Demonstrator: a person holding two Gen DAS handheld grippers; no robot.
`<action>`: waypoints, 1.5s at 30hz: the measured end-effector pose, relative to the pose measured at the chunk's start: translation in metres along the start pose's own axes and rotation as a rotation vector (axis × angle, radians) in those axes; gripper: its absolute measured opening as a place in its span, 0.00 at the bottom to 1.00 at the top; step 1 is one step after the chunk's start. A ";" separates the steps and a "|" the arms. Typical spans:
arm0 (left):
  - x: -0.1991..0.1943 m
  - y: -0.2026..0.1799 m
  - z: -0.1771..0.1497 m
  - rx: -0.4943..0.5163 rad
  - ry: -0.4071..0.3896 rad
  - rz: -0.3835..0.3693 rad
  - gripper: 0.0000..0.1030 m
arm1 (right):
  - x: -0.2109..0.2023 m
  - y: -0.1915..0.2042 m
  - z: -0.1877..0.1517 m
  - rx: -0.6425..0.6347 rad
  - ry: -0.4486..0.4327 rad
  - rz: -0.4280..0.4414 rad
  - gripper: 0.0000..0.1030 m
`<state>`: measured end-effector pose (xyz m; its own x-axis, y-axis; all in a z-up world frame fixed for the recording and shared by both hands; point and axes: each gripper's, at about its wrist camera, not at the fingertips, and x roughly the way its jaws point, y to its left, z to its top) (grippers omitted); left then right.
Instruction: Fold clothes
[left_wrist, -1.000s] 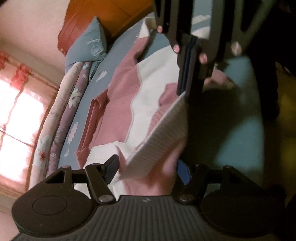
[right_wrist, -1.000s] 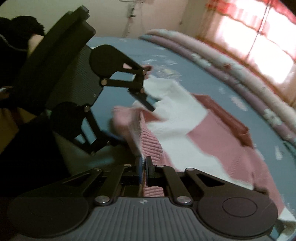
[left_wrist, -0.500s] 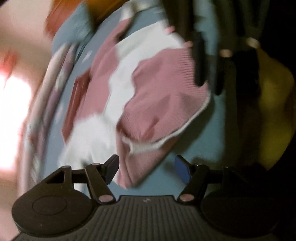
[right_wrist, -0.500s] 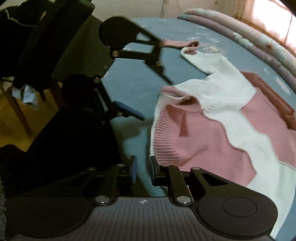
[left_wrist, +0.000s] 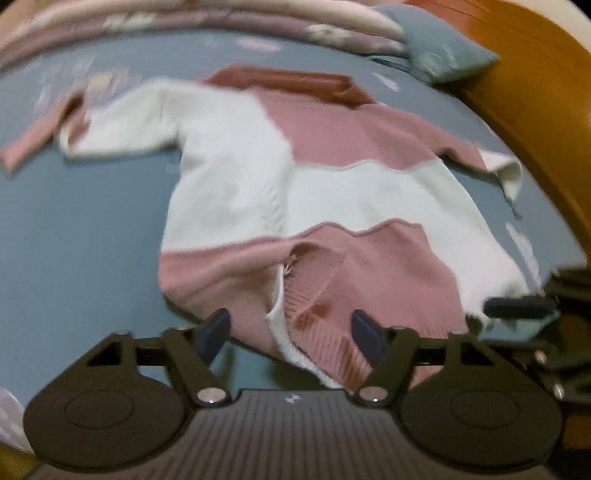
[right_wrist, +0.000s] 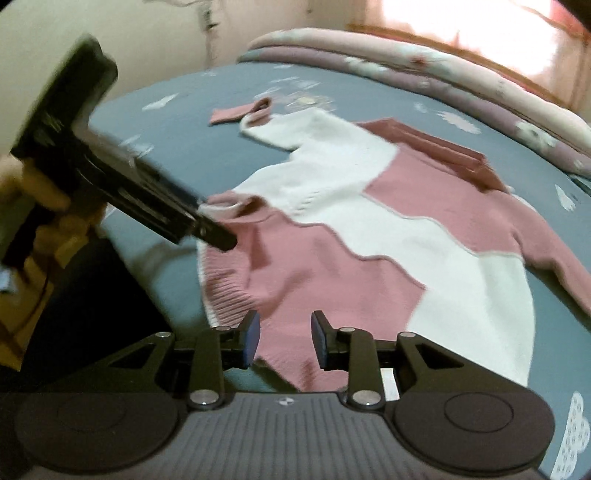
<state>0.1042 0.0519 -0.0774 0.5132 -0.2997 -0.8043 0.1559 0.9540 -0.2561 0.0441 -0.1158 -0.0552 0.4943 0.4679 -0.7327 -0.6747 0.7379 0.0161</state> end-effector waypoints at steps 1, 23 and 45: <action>0.004 0.004 -0.001 -0.043 0.014 -0.014 0.43 | -0.001 -0.003 -0.002 0.011 -0.011 -0.009 0.41; -0.041 0.061 -0.053 -0.289 0.034 0.045 0.12 | -0.016 -0.089 -0.055 0.253 0.019 -0.145 0.51; -0.058 0.069 0.004 -0.227 -0.161 0.049 0.52 | -0.023 -0.130 -0.068 0.429 0.000 -0.278 0.54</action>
<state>0.0886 0.1352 -0.0468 0.6458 -0.2310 -0.7277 -0.0561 0.9362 -0.3470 0.0833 -0.2554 -0.0867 0.6228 0.2258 -0.7491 -0.2320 0.9677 0.0988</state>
